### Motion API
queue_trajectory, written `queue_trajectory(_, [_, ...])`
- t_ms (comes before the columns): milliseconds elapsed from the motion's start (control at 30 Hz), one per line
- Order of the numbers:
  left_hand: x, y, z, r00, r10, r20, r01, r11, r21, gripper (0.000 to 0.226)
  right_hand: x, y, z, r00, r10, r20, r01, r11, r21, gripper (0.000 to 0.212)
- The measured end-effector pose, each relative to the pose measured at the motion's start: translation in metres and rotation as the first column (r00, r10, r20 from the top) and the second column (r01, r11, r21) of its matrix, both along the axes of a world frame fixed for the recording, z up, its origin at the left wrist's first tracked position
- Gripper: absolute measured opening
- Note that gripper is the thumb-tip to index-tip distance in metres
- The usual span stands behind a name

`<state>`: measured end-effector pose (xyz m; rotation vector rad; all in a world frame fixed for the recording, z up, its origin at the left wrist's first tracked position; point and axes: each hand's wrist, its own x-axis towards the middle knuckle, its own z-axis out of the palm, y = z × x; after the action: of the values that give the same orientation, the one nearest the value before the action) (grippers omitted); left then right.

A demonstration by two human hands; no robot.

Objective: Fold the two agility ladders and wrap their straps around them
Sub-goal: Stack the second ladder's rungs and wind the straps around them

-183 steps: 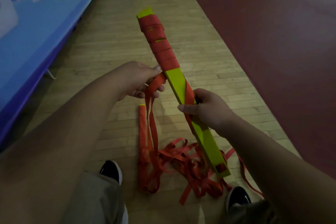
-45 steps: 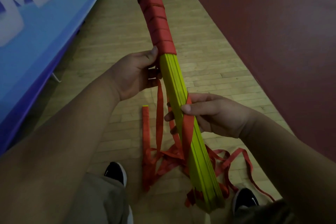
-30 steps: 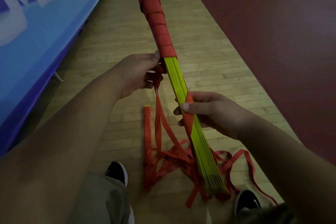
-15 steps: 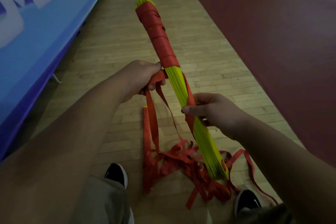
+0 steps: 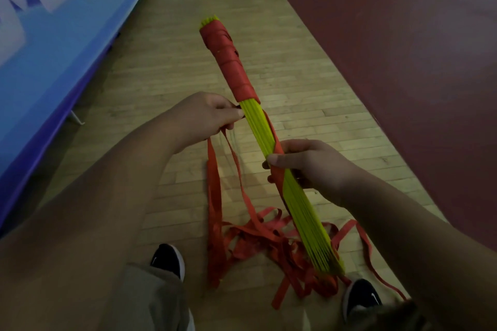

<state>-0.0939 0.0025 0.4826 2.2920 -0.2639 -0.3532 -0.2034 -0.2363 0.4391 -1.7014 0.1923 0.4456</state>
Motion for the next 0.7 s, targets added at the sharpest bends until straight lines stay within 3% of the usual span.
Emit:
queue_trajectory(133, [0.004, 0.005, -0.003, 1.0, -0.013, 0.005, 0.013, 1.0, -0.011, 0.015, -0.001, -0.002, 0.003, 0.999, 0.024, -0.033, -0.018, 0.987, 0.162, 0.027])
queue_trajectory(433, [0.003, 0.013, 0.005, 0.999, 0.025, -0.028, -0.027, 0.998, -0.058, 0.019, 0.0, -0.001, 0.005, 0.994, 0.102, -0.04, -0.083, 0.942, 0.325, 0.031])
queue_trajectory(700, [0.001, 0.013, 0.011, 0.999, 0.02, -0.026, -0.023, 0.992, -0.128, 0.019, 0.0, -0.001, -0.003, 0.999, 0.05, 0.0, -0.049, 0.973, 0.223, 0.028])
